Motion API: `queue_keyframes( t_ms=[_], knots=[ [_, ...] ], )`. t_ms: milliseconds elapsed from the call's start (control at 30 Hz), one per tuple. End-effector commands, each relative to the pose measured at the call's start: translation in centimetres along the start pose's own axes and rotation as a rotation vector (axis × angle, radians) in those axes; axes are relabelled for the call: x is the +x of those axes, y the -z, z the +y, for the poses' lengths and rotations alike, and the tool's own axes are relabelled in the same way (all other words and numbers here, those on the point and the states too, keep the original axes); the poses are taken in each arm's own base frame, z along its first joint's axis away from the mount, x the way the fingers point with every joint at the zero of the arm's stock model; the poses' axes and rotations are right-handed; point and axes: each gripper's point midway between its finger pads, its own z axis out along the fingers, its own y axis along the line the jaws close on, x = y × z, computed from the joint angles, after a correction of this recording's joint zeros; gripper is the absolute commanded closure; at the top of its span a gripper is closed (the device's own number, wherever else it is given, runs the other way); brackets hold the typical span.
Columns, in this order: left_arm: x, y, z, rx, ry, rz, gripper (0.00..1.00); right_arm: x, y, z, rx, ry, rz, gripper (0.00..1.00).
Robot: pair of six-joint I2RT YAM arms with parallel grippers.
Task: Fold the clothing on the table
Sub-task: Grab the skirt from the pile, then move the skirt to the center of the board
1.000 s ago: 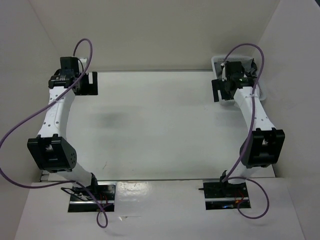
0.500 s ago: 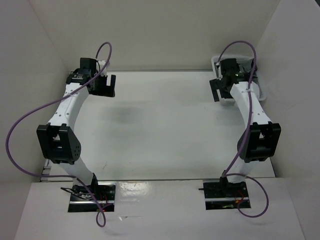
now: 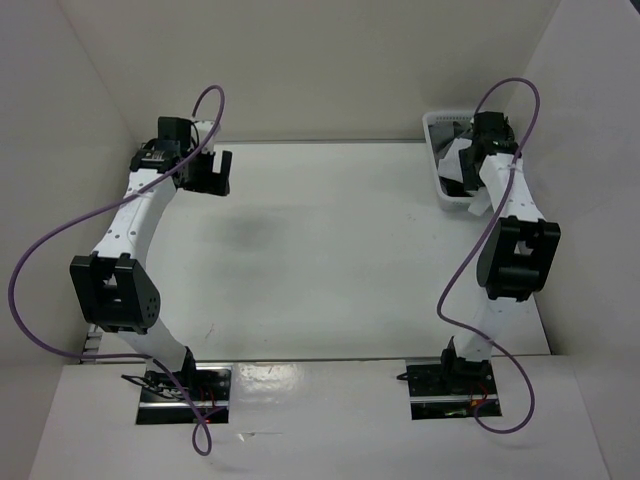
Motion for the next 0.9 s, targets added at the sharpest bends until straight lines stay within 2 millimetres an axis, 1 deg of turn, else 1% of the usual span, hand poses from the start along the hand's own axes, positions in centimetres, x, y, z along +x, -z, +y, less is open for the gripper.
queue_keyframes(
  t_ms=[0,33,67,100,133,167,200,233,300,333,367,400,433,467,500,533,567,600,633,667,700,733,767,800,833,867],
  knots=[
    [-1.2,0.7,-0.5,0.021,-0.031,-0.059,0.0,-3.4,-0.6,-2.7,0.064,-0.064,-0.095,0.19],
    [-1.4,0.7,-0.3,0.01,-0.032,-0.069,0.0,-3.6,-1.1,-2.3,0.052,-0.061,-0.093,0.31],
    [-1.4,0.7,-0.3,0.01,-0.032,-0.069,0.0,-3.7,-1.4,-2.9,0.06,-0.071,-0.093,0.37],
    [-1.1,0.5,-0.3,0.011,-0.04,-0.06,0.0,-3.6,-1.7,-2.5,0.05,-0.067,-0.088,0.44],
    [-1.3,0.5,-0.3,0.01,-0.041,-0.069,0.0,-3.3,-2.3,-2.2,0.046,-0.061,-0.074,0.67],
    [-1.3,0.5,-0.3,0.01,-0.041,-0.069,0.0,-3.6,-2.1,-2.6,0.059,-0.066,-0.081,0.86],
    [-1.3,0.5,-0.3,0.01,-0.041,-0.069,0.02,-3.4,-2.4,-2.5,0.064,-0.06,-0.066,1.0],
    [-1.3,0.5,-0.4,0.019,-0.052,-0.07,0.06,-3.5,-2.2,-2.6,0.064,-0.06,-0.065,1.0],
    [-1.4,0.5,-0.4,0.018,-0.061,-0.07,0.13,-4.7,-1.4,-2.9,0.048,-0.092,-0.095,1.0],
    [-1.5,0.7,-0.5,0.027,-0.061,-0.071,0.17,-5.2,-0.2,-3.1,0.022,-0.091,-0.106,1.0],
    [-2.0,0.9,-0.5,0.026,-0.072,-0.083,0.23,-7.9,2.4,-3.9,-0.024,-0.145,-0.196,1.0],
    [-1.7,1.0,-0.5,0.027,-0.08,-0.072,0.24,-9.1,4.0,-4.2,-0.059,-0.153,-0.239,1.0],
    [-2.2,1.2,-0.4,0.025,-0.081,-0.085,0.24,-9.8,6.1,-3.8,-0.114,-0.155,-0.259,1.0],
    [-1.9,1.3,-0.4,0.026,-0.092,-0.075,0.24,-12.6,9.9,-4.9,-0.147,-0.185,-0.371,1.0],
    [-2.4,1.5,-0.4,0.024,-0.094,-0.087,0.24,-14.2,13.0,-3.7,-0.267,-0.168,-0.454,1.0],
    [-2.8,1.8,-0.3,0.022,-0.106,-0.099,0.24,-15.3,16.1,-2.5,-0.336,-0.145,-0.517,1.0],
    [-2.4,1.4,-0.3,0.025,-0.104,-0.08,0.24,-15.7,18.4,-1.1,-0.394,-0.113,-0.571,1.0],
    [-2.8,1.7,-0.3,0.023,-0.105,-0.091,0.24,-15.8,22.3,0.1,-0.476,-0.047,-0.654,1.0],
    [-3.1,2.0,-0.5,0.033,-0.106,-0.096,0.24,-15.6,24.9,3.4,-0.569,0.035,-0.686,1.0],
    [-2.8,2.0,-0.6,0.035,-0.104,-0.084,0.24,-14.2,26.0,5.4,-0.647,0.1,-0.667,1.0],
    [-3.3,2.3,-0.4,0.043,-0.111,-0.1,0.24,-13.6,28.1,6.3,-0.7,0.167,-0.706,1.0],
    [-3.1,2.3,-0.6,0.058,-0.11,-0.093,0.24,-12.5,29.3,8.8,-0.814,0.227,-0.708,0.93],
    [-3.1,2.3,-0.7,0.058,-0.11,-0.093,0.23,-11.7,29.9,10.4,-0.873,0.268,-0.698,0.72],
    [-3.1,2.3,-0.8,0.068,-0.12,-0.095,0.23,-11.1,30.7,10.4,-0.894,0.287,-0.715,0.13],
    [-3.1,2.7,-1.0,0.077,-0.12,-0.097,0.21,-9.7,29.4,11.7,-0.932,0.298,-0.655,0.01],
    [-3.1,2.7,-1.0,0.077,-0.12,-0.097,0.21,-9.2,29.1,12.3,-0.937,0.327,-0.651,0.01]
  ],
)
